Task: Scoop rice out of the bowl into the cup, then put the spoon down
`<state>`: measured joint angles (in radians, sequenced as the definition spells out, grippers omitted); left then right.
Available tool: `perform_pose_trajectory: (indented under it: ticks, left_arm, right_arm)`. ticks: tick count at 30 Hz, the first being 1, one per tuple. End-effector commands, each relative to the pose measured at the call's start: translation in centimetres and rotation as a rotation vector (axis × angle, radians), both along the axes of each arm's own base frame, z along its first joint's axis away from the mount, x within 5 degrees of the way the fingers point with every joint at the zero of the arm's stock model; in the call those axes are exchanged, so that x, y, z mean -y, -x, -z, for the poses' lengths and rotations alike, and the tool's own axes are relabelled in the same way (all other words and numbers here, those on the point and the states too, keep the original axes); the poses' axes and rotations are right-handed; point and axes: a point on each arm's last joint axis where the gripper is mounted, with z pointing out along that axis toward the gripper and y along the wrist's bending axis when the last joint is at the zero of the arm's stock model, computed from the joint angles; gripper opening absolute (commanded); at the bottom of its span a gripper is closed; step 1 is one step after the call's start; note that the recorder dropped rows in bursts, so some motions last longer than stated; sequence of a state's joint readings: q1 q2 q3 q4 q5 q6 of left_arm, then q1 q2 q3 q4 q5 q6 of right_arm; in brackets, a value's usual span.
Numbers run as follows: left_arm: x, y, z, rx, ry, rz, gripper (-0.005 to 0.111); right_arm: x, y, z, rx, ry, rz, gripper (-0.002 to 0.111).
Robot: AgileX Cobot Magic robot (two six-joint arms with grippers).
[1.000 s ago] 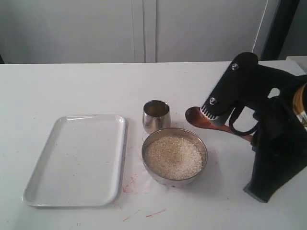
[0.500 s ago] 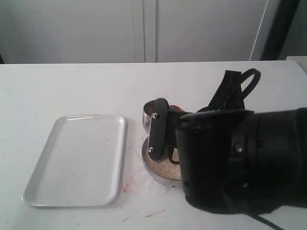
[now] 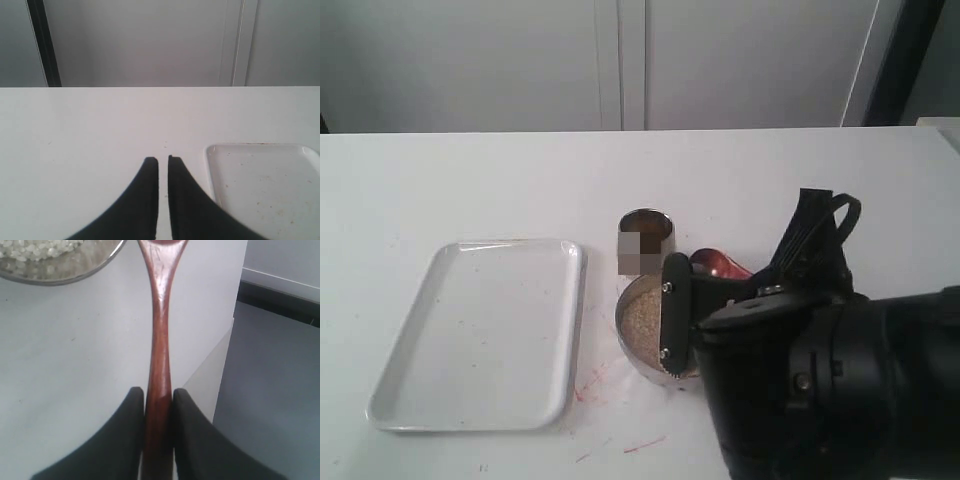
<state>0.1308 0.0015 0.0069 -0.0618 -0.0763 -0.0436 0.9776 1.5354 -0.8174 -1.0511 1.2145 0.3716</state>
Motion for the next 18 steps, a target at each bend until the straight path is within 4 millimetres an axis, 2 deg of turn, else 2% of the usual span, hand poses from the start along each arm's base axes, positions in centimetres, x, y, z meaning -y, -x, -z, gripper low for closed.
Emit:
perform_pose_trajectory:
  ticks: [1,7,18]
  left_arm:
    - [0.0,0.1,-0.3,0.015,0.008,0.005,0.014]
    - [0.0,0.1,-0.3,0.015,0.008,0.005,0.014]
    - [0.0,0.1,-0.3,0.015,0.008,0.005,0.014]
  right_arm:
    - [-0.3,-0.3,1.3,-0.014,0.047,0.007,0.0]
    - [-0.7,-0.8,2.7,-0.014,0.082,0.014,0.0]
    - [-0.6,-1.3,3.0,0.004,0.069,0.026,0.0]
